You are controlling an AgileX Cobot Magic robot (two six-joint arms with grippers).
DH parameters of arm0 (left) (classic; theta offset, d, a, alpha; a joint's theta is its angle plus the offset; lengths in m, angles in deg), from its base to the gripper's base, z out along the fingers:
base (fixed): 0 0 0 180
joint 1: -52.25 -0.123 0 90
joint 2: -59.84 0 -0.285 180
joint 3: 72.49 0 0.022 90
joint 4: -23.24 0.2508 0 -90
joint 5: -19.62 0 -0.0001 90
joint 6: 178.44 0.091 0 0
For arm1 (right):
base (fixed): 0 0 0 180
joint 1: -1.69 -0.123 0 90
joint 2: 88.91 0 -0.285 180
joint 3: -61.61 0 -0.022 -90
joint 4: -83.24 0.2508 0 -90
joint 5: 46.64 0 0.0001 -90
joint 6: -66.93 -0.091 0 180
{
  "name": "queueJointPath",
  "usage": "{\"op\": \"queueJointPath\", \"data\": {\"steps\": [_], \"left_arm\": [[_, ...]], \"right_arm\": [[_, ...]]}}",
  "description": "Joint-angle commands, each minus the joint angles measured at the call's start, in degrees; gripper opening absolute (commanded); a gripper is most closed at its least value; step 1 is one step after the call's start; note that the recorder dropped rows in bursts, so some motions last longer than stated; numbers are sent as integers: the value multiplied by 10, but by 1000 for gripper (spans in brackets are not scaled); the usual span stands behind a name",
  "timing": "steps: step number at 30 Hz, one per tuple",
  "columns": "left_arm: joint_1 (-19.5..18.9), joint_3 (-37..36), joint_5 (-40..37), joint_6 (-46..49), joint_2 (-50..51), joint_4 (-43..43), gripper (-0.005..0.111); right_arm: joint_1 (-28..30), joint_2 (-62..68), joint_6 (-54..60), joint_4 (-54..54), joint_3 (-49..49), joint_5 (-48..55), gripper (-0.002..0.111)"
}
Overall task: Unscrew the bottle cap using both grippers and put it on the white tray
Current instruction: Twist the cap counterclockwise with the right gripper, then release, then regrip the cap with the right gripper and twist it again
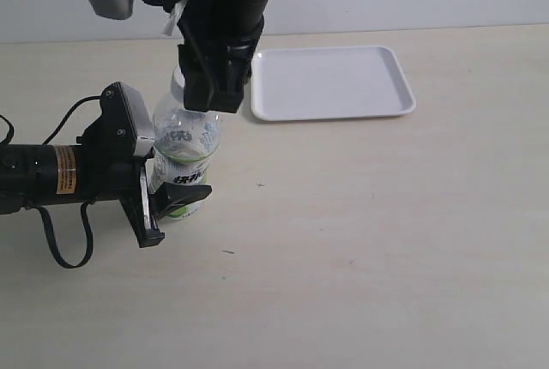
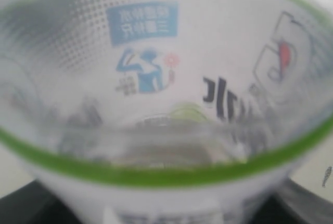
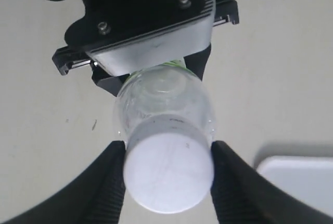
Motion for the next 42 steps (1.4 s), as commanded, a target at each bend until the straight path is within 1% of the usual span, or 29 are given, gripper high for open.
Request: {"op": "queueJointPath", "data": {"steps": [1, 8, 17, 19, 22, 25, 26, 29, 31, 34, 42], "left_arm": [[2, 4, 7, -11, -5, -2, 0], [2, 4, 10, -11, -5, -3, 0], [2, 4, 10, -11, -5, -4, 0], [2, 5, 10, -11, -5, -4, 0], [2, 7, 10, -11, -5, -4, 0], [2, 7, 10, -11, -5, -4, 0], [2, 7, 10, -11, -5, -4, 0], [2, 7, 10, -11, -5, -4, 0], [2, 7, 10, -14, -5, -4, 0], [2, 7, 10, -16, -5, -4, 0], [2, 7, 10, -17, -5, -4, 0]], "right_arm": [[-1, -10, 94, -4, 4, 8, 0], [-1, -10, 218, -3, 4, 6, 0], [-1, -10, 216, 13, 4, -13, 0], [-1, -11, 188, 14, 4, -25, 2], [-1, -12, 136, 15, 4, -40, 14], [-1, -14, 85, 11, 4, -42, 34], [-1, -14, 61, 11, 4, -42, 45], [-1, -14, 0, 11, 4, -43, 67], [-1, -14, -39, 10, 4, -43, 73], [-1, -14, -107, 8, 4, -43, 73], [-1, -14, -349, 6, 4, -43, 67]]}}
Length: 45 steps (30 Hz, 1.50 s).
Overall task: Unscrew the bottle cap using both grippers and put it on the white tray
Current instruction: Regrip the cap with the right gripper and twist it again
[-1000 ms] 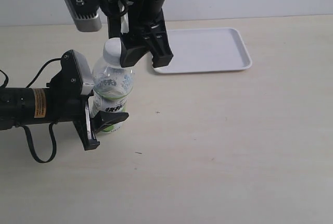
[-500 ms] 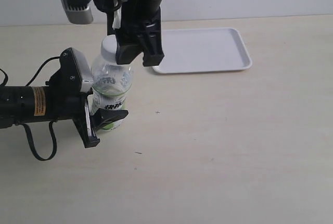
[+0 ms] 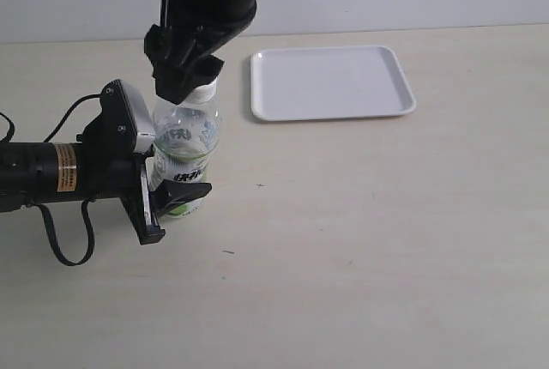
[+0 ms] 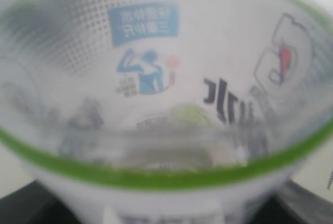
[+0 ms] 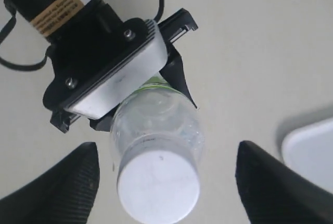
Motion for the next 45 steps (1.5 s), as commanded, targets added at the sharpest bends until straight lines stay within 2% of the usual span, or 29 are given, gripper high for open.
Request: {"op": "queueJointPath", "data": {"steps": [1, 7, 19, 28, 36, 38, 42, 43, 45], "left_arm": [[2, 3, 13, -6, -5, -4, 0], [2, 3, 13, -6, -5, -4, 0], [2, 3, 13, -19, -5, -4, 0], [2, 3, 12, -19, -5, -4, 0], [2, 3, 12, -19, -5, -4, 0], [2, 3, 12, -19, -5, -4, 0], [2, 3, 12, -19, -5, -4, 0], [2, 3, 12, -19, -5, -4, 0], [2, 3, 12, -19, -5, -4, 0]], "right_arm": [[-1, -5, -137, 2, 4, -2, 66], [-1, -5, -201, -9, 4, 40, 64], [-1, -5, -214, -9, 4, 36, 64], [-1, -4, -214, -9, 4, 18, 54], [-1, -4, -203, -9, 4, 33, 52], [-1, -4, -203, -9, 4, 33, 43], [-1, -4, -191, -11, 4, 33, 5], [-1, -4, -181, -11, 4, 33, 0], [-1, -4, -158, -11, 4, 33, 0]]}}
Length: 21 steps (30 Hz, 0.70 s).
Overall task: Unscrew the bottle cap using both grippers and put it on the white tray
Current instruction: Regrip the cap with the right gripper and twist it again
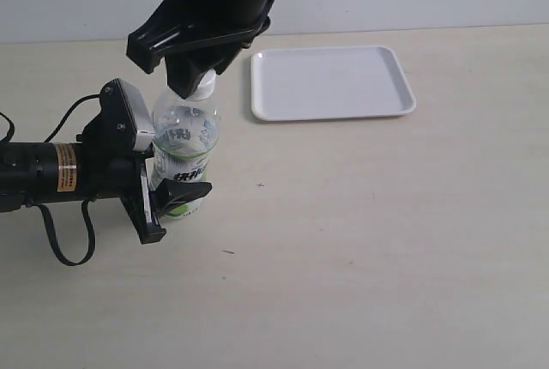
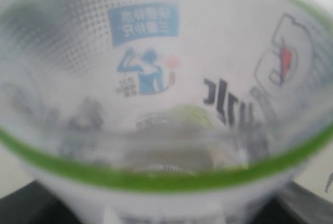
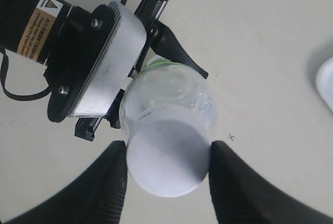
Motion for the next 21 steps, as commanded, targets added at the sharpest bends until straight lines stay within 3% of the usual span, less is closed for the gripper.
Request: {"op": "queueJointPath", "data": {"steps": [1, 21], "left_arm": [[2, 3, 12, -4, -5, -4, 0], [2, 3, 11, -3, -5, -4, 0]], "right_arm": [[-1, -4, 50, -3, 4, 2, 0], [-1, -4, 441, -3, 4, 22, 0]]}}
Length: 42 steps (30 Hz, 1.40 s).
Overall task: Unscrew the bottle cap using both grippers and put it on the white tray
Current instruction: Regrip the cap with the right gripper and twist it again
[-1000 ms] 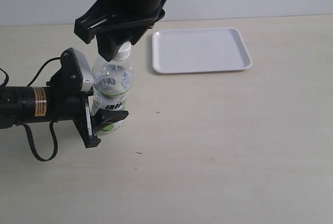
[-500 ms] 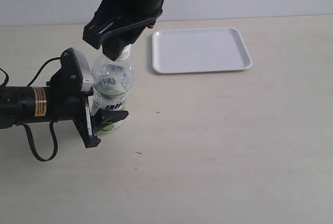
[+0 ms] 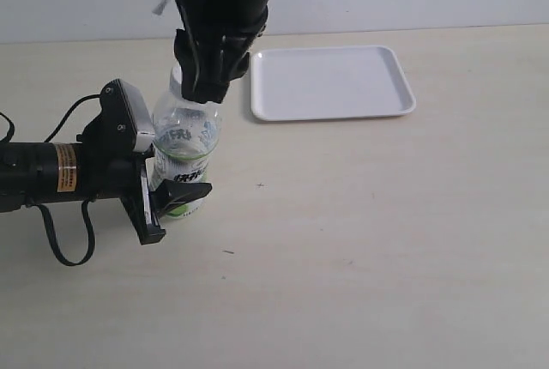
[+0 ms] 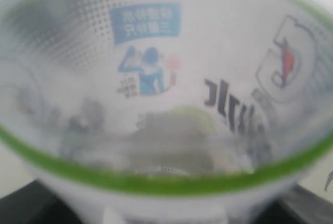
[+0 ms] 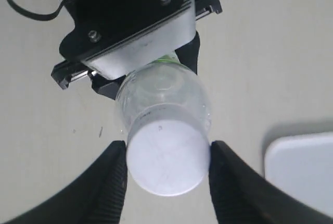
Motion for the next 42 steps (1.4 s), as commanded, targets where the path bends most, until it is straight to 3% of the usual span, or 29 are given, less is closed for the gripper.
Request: {"op": "queueJointPath", "data": {"steps": [1, 13, 22, 35, 42], "left_arm": [[2, 3, 11, -7, -5, -6, 0], [2, 3, 13, -7, -5, -6, 0], [2, 3, 13, -8, -5, -6, 0], [2, 3, 13, -8, -5, -6, 0], [2, 3, 13, -6, -5, -6, 0]], "right_arm": [[-1, -4, 138, -2, 3, 15, 0], [-1, -4, 426, -2, 3, 15, 0], [-1, -4, 572, -2, 3, 15, 0], [-1, -4, 743, 2, 3, 15, 0], [-1, -4, 745, 4, 3, 13, 0]]}}
